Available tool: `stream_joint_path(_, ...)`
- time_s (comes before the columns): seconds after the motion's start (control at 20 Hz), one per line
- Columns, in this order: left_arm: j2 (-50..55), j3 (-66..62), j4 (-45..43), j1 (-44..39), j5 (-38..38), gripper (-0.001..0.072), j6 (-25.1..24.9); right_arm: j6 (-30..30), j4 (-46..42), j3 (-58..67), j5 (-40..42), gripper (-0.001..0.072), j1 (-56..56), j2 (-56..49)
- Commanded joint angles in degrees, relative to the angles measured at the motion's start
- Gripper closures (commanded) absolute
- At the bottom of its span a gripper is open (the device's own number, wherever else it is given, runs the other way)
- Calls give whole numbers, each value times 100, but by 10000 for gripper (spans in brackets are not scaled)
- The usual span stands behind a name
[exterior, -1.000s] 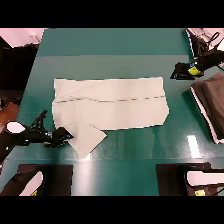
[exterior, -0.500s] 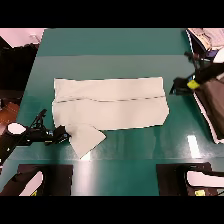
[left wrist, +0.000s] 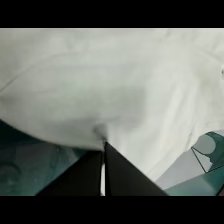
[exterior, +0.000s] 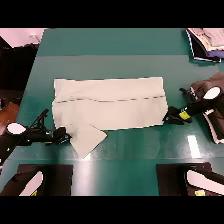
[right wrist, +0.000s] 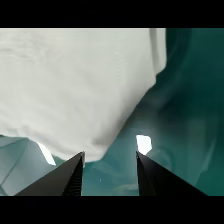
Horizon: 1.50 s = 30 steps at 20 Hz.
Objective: Fold the shirts.
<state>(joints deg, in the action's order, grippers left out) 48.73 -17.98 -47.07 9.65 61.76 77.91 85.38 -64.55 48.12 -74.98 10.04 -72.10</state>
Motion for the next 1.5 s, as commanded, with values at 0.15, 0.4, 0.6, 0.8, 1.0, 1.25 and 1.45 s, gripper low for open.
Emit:
stream_joint_path(0.15,-4,-345,-11,4,146,678,-146,-122,330,-590,1141,697,-332,83)
stream_joint_path(0.4,-4,-981,-348,2,1067,678,-177,-173,-334,-590,505,700,-374,673)
stream_joint_path(0.6,-11,-1014,-214,-251,1967,678,-293,-13,-1228,-590,-640,700,-374,1753)
stream_joint_path(0.8,-11,-1528,-190,-911,1930,679,-138,240,-1215,-590,-525,701,-374,2511)
stream_joint_path(1.0,-11,-2356,-793,-977,1097,678,-9,310,-1200,-505,-61,701,-374,2542)
stream_joint_path(1.25,20,-2876,-984,-977,-767,678,7,310,-1196,470,376,701,-376,1655)
stream_joint_path(1.45,509,-2924,-984,-977,-1556,677,-59,308,-1193,1222,485,701,-376,632)
